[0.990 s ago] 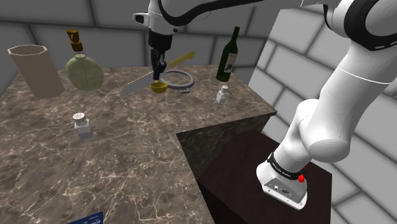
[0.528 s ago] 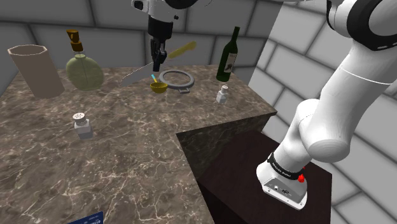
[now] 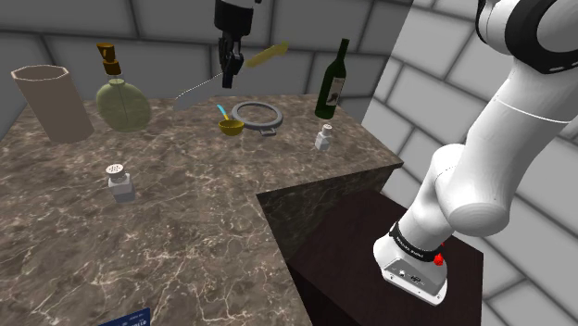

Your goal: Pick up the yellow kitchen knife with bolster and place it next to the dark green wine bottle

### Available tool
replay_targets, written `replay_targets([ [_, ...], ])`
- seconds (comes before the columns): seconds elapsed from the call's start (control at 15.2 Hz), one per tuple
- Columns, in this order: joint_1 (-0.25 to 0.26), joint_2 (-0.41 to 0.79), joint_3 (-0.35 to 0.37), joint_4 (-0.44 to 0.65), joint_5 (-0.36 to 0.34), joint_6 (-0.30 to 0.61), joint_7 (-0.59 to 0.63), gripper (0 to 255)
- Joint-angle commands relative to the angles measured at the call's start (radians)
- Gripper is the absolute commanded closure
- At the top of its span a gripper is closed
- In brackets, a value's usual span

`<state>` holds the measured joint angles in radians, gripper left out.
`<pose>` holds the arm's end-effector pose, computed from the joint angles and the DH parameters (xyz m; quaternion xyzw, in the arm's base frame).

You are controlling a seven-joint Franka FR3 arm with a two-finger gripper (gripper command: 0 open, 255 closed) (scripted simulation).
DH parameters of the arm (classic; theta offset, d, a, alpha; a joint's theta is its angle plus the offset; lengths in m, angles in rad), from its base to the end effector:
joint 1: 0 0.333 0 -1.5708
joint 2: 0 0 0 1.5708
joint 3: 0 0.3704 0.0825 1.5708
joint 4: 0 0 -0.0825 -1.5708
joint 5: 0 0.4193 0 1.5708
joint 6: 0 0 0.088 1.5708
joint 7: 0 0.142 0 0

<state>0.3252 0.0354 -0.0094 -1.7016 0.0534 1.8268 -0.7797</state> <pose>0.5904 0.1995 0.5789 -0.8554 -0.5153 -0.0496 0.0149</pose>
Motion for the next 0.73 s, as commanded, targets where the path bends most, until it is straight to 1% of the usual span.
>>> replay_targets([
  [0.0, -0.001, 0.002, -0.001, 0.031, 0.000, -0.029, 0.000, 255],
  [0.66, -0.002, 0.028, -0.001, 0.199, -0.001, -0.171, 0.006, 255],
])
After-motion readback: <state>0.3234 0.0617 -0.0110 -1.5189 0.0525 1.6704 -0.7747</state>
